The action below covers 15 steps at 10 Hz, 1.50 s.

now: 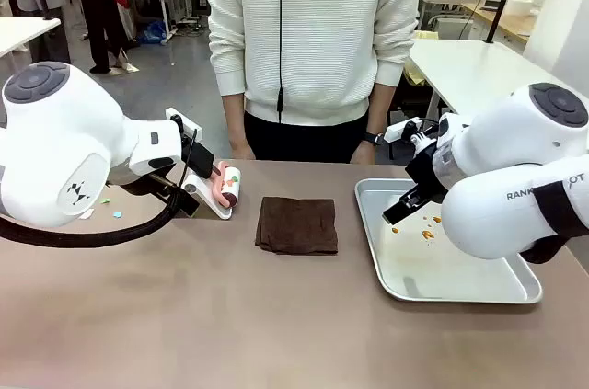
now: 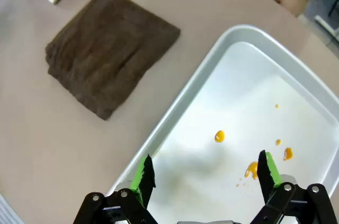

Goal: Clean the surface of the table.
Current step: Hold the Lint Roller with your left hand and the towel with your right hand.

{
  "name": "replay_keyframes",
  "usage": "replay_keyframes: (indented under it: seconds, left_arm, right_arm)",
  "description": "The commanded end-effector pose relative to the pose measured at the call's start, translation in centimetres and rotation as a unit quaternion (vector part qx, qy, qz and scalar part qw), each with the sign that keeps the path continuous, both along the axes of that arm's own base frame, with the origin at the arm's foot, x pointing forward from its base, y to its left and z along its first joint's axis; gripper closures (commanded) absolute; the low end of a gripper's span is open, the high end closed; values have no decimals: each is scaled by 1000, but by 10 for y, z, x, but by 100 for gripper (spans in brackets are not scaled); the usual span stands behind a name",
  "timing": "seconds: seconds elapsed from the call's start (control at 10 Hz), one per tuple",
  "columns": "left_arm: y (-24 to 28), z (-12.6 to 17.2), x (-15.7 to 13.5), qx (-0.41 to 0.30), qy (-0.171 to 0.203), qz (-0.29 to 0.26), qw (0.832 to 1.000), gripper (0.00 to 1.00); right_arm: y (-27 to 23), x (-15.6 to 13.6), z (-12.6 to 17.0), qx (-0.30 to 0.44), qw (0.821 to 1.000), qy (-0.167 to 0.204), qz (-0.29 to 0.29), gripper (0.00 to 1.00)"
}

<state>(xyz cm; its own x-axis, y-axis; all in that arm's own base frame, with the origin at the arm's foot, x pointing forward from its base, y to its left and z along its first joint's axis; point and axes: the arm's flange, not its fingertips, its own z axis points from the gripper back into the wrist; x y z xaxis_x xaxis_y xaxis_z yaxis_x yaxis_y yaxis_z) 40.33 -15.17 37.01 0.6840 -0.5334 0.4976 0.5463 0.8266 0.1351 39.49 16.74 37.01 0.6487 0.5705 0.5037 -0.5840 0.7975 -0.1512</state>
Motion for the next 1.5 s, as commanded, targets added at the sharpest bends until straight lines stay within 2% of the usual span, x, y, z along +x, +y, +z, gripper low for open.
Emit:
replay_keyframes:
  seconds: [0.0, 1.4]
  left_arm:
    - [0, 0, 0, 0, 0, 0, 1000, 0]
    - [0, 0, 0, 0, 0, 0, 1000, 0]
  right_arm:
    - [0, 0, 0, 0, 1000, 0, 0, 0]
    - [0, 0, 0, 0, 1000, 0, 0, 0]
